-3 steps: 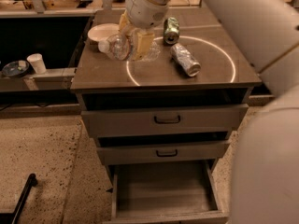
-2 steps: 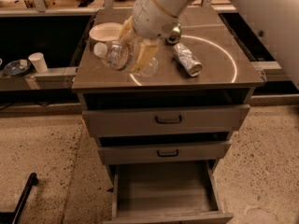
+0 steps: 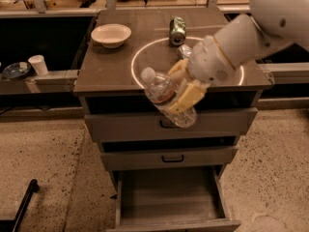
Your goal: Place water bottle into bottom drawer
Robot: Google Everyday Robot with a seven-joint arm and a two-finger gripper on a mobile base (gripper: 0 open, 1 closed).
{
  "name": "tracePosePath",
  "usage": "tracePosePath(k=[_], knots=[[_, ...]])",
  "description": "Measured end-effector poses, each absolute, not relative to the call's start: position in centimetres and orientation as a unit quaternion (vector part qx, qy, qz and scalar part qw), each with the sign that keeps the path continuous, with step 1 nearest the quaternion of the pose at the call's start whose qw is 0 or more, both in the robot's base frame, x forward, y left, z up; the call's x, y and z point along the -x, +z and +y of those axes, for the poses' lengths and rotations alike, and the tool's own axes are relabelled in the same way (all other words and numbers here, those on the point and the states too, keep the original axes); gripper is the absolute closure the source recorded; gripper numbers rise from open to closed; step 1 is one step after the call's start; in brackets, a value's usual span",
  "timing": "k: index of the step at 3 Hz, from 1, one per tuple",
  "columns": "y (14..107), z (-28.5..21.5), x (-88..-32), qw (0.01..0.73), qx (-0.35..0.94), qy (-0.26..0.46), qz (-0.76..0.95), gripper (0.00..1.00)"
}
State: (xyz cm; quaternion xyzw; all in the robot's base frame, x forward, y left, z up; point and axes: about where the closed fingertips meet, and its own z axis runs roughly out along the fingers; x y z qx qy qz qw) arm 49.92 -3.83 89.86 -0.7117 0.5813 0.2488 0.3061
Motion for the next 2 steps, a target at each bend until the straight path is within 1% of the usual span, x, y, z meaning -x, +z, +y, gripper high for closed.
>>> tracePosePath(k=[1, 2], knots=[[82.01, -10.39, -49.6, 0.307, 0.633, 0.292, 0.648, 1.0], [82.01, -10.39, -49.6, 0.307, 0.633, 0.292, 0.648, 1.0]])
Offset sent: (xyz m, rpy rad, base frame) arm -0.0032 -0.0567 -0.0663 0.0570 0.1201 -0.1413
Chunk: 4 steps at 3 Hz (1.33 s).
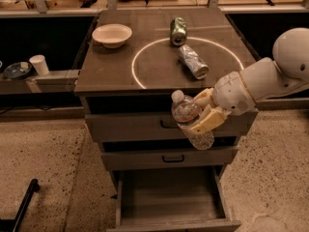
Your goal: Place water bottle into bottom drawer
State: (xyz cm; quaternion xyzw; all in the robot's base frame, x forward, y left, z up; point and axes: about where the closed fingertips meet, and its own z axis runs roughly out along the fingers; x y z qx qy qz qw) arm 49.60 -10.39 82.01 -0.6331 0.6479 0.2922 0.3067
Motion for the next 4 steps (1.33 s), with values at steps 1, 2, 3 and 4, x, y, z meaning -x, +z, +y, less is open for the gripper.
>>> tracePosePath(k=[1, 2, 3, 4], knots=[[79.9, -9.2, -49.7, 0.341, 0.613, 0.338, 0.627, 1.0], [74.9, -6.1, -48.7, 0.429, 0.538, 0.431, 0.583, 1.0], [69.3, -3.1, -46.9, 0.484, 0.48, 0.489, 0.544, 1.0], [63.6, -1.7, -45.8, 0.505, 0.436, 0.533, 0.52, 1.0]])
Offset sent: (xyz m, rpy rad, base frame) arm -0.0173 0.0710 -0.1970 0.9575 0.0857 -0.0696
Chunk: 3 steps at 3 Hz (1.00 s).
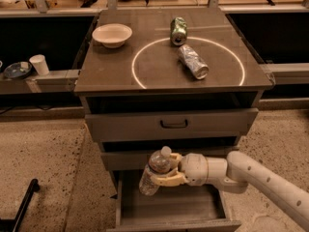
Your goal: Place water bottle into bottom drawer
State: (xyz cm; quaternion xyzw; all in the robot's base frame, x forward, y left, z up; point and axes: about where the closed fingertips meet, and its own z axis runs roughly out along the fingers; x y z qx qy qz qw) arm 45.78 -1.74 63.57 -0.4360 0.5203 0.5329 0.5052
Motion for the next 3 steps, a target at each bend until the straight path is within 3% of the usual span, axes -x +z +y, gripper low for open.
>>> tracePosePath(k=[2, 3], knots=[[58.4, 0.1, -45.1, 0.452, 0.444, 0.56, 0.533, 1.0], [56.5, 0.1, -46.1, 0.472, 0.432, 0.539, 0.548, 1.0]])
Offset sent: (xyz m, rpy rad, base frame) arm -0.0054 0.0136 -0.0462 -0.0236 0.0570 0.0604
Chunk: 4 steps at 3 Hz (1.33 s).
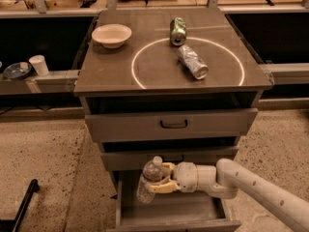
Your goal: Place water bottle into bottom drawer
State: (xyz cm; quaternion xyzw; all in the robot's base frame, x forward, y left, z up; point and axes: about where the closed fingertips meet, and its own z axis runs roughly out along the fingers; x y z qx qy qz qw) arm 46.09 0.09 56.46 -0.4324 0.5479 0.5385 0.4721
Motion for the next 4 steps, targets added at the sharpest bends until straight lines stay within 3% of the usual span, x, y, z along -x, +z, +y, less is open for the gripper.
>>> tracePosePath(k=[2, 4], knots=[[45.6, 0.4, -49.2, 0.55, 0.417, 0.398, 0.604, 1.0], [42.6, 0.9, -51.1, 0.538, 0.425, 0.36, 0.632, 1.0]])
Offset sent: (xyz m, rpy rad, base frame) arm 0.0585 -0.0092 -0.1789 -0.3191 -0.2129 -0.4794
